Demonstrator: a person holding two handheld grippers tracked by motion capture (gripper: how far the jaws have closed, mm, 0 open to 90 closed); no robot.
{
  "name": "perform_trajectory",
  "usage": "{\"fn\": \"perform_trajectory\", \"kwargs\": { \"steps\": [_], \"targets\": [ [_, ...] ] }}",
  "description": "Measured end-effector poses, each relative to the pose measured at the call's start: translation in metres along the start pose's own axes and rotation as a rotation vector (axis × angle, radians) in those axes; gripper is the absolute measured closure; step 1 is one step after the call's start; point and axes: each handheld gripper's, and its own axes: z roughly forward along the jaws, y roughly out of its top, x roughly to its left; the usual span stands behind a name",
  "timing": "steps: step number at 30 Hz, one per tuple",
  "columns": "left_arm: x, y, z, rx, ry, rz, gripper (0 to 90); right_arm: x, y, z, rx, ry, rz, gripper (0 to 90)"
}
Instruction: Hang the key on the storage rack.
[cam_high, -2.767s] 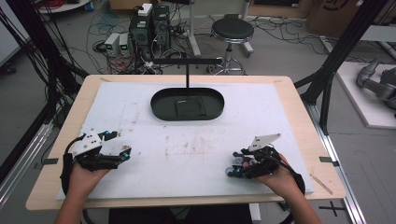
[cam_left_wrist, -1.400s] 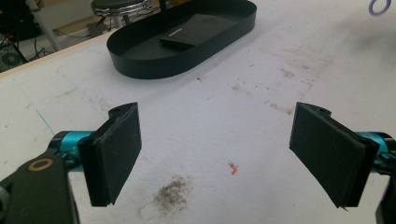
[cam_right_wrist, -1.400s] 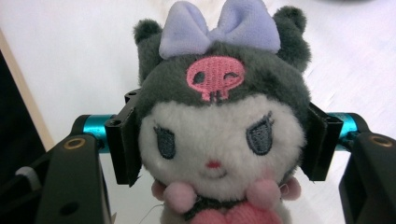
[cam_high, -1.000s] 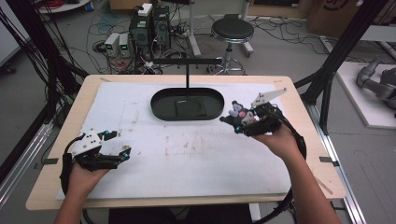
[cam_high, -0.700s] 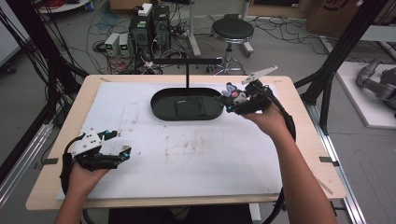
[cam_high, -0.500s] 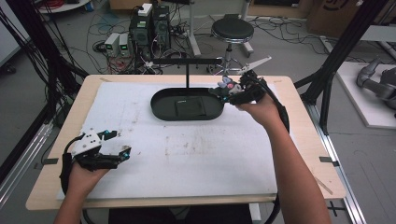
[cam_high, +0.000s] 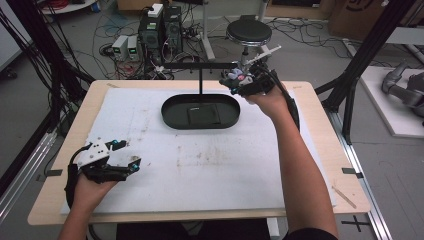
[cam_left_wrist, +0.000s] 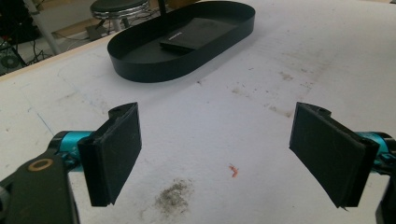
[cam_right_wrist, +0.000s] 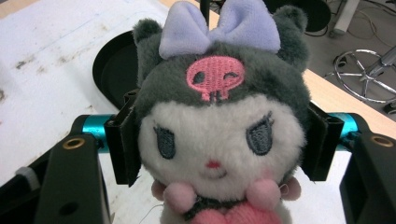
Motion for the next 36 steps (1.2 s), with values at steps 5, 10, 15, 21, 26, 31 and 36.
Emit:
{"fn": "perform_trajectory", "kwargs": {
  "steps": [5,10,15,21,26,31,36],
  "targets": [
    [0.000,0.001,-0.001,-0.009,0.004,-0.001,16.8,-0.002,0.010,0.003,0.001,-0.024,0.008,29.9],
    [-0.001,0.003,-0.001,-0.012,0.002,0.008,16.8,-0.009,0.018,0.008,0.007,-0.044,0.038,29.9],
    [-0.001,0.002,-0.001,-0.010,0.002,0.004,16.8,-0.014,0.021,0.012,0.004,-0.068,0.047,29.7],
    [0.000,0.003,-0.001,-0.008,0.002,0.008,16.8,-0.015,0.027,0.016,0.006,-0.071,0.056,29.5],
    [-0.001,0.004,-0.002,-0.012,0.004,0.009,16.8,-0.015,0.036,0.018,-0.001,-0.097,0.054,29.5],
    [-0.001,0.003,-0.004,-0.015,0.007,0.007,16.8,-0.018,0.042,0.026,0.003,-0.133,0.078,29.1],
    [0.001,0.001,-0.007,-0.011,0.013,0.003,16.8,-0.023,0.043,0.034,0.005,-0.159,0.120,27.1]
  ]
}}
